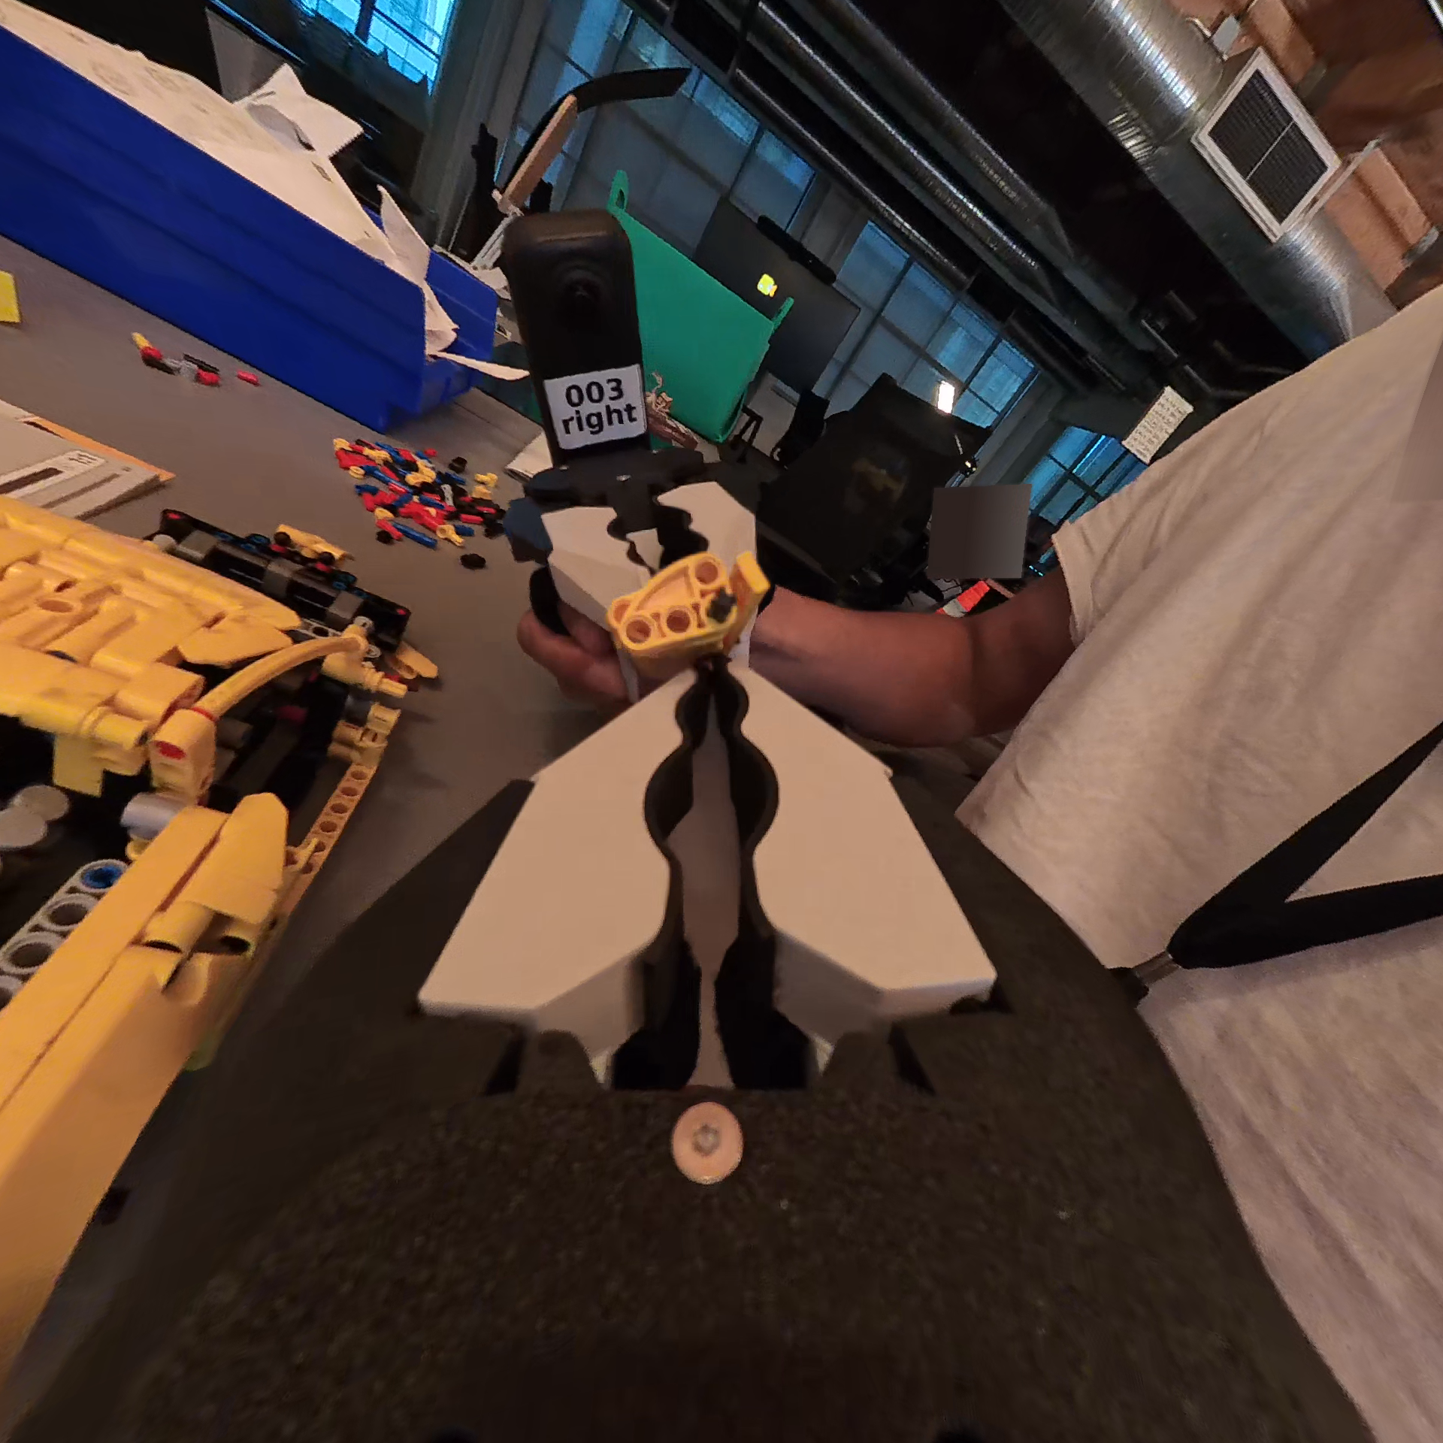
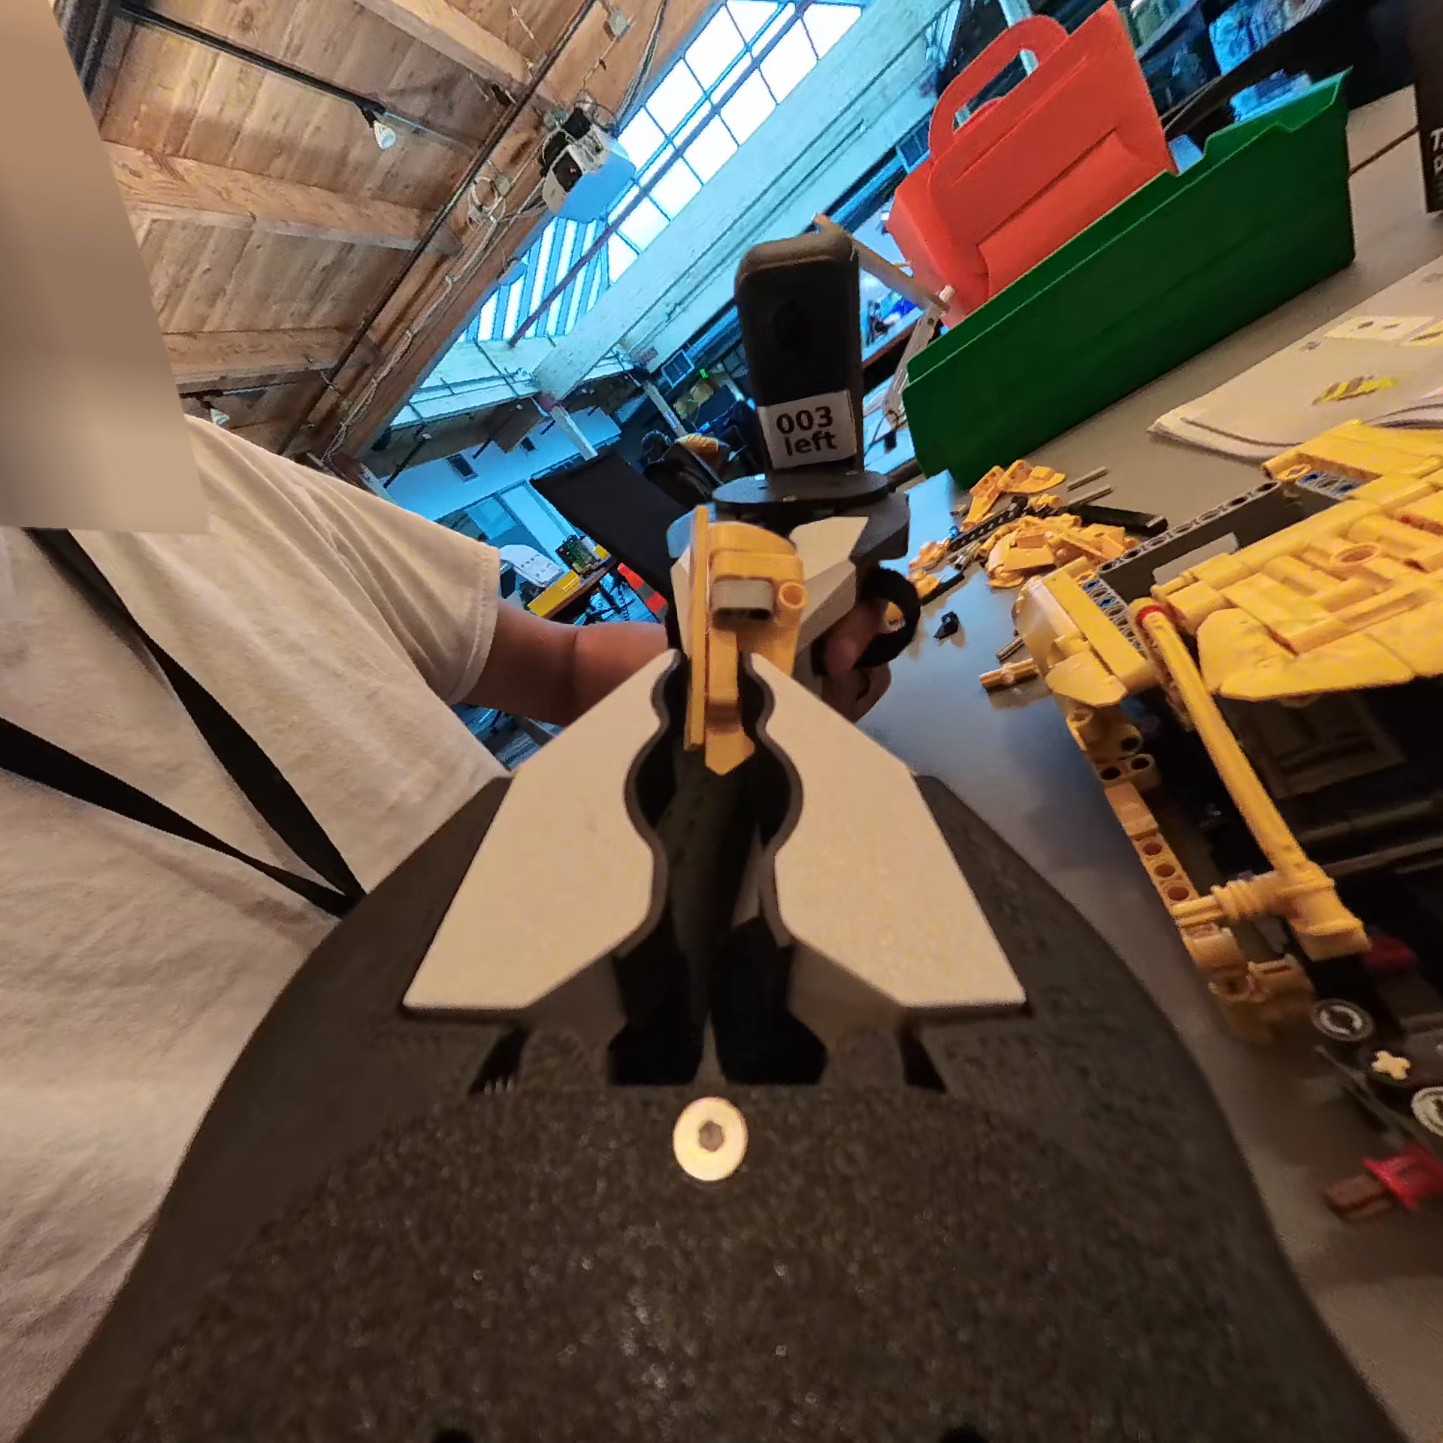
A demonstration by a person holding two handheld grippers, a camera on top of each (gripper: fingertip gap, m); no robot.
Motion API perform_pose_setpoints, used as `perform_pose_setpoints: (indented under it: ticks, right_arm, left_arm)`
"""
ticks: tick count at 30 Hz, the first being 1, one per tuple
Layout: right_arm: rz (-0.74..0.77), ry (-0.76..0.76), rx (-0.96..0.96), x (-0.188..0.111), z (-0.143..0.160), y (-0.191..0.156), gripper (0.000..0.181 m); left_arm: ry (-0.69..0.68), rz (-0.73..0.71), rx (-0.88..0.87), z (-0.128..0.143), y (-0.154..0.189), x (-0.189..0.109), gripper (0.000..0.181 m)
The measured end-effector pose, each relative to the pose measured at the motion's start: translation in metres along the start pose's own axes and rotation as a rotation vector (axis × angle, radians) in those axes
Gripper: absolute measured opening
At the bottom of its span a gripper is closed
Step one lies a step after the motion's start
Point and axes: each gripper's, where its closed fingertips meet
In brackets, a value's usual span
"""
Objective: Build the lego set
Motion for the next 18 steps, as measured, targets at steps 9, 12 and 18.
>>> perform_pose_setpoints:
  ticks: [9,12,18]
  right_arm:
    - [-0.286,0.104,0.416,-0.001,-0.018,-0.016,0.01]
    - [-0.354,0.115,0.456,0.007,-0.021,-0.024,0.01]
    - [-0.384,0.123,0.483,0.01,-0.022,-0.025,0.01]
  left_arm:
    - [0.114,-0.032,0.09,-0.027,0.004,-0.015,0.031]
    - [0.123,-0.019,0.112,-0.029,0.007,-0.013,0.03]
    - [0.151,0.04,0.056,-0.03,0.013,-0.014,0.02]
Point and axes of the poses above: each gripper's, where its closed fingertips meet, x out along the fingers, z out of its underside, y = z × x across the jaws, and after that the axes turned 9 degrees about z, right-handed
